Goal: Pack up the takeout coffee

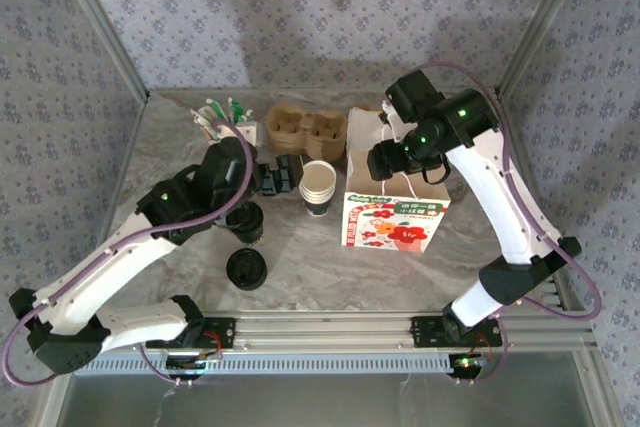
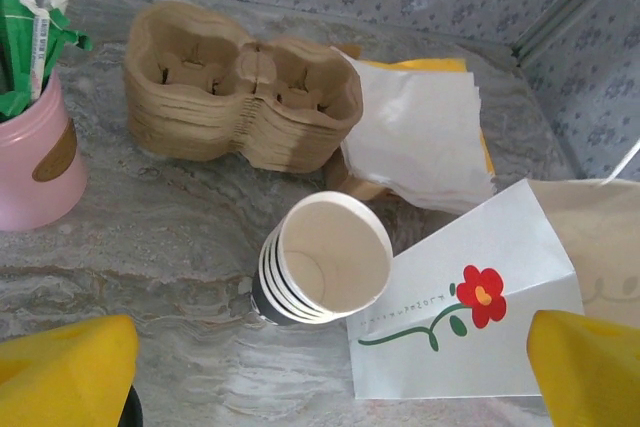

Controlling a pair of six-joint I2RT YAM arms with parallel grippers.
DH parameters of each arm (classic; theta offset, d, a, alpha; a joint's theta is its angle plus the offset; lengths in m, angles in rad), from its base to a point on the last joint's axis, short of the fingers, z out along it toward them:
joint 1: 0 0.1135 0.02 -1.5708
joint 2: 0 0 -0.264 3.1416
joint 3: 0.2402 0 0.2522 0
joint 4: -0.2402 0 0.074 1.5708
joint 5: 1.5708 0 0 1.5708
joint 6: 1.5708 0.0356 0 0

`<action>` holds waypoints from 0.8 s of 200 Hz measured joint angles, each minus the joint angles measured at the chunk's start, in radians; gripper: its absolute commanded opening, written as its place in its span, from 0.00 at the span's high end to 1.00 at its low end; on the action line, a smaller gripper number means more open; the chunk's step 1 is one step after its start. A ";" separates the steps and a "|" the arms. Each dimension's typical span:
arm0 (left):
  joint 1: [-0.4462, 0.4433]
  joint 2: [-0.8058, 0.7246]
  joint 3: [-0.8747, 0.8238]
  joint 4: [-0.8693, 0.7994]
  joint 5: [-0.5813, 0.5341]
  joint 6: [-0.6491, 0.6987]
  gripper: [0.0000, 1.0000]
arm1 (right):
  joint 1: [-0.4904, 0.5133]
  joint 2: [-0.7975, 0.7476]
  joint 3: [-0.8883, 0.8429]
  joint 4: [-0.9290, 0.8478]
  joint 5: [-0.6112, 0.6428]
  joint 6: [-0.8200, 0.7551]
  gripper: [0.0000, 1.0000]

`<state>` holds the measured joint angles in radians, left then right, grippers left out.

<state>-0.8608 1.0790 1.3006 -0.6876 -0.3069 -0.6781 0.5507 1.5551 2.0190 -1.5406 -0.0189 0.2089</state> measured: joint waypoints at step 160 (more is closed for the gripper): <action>-0.092 0.055 0.052 0.030 0.217 0.057 0.10 | -0.311 -0.111 -0.042 0.343 -0.278 -0.330 0.19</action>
<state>-0.9524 1.1343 1.3525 -0.6575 -0.0902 -0.6212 0.2398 1.4441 1.9770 -1.1980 -0.2970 -0.1215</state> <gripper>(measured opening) 0.897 0.812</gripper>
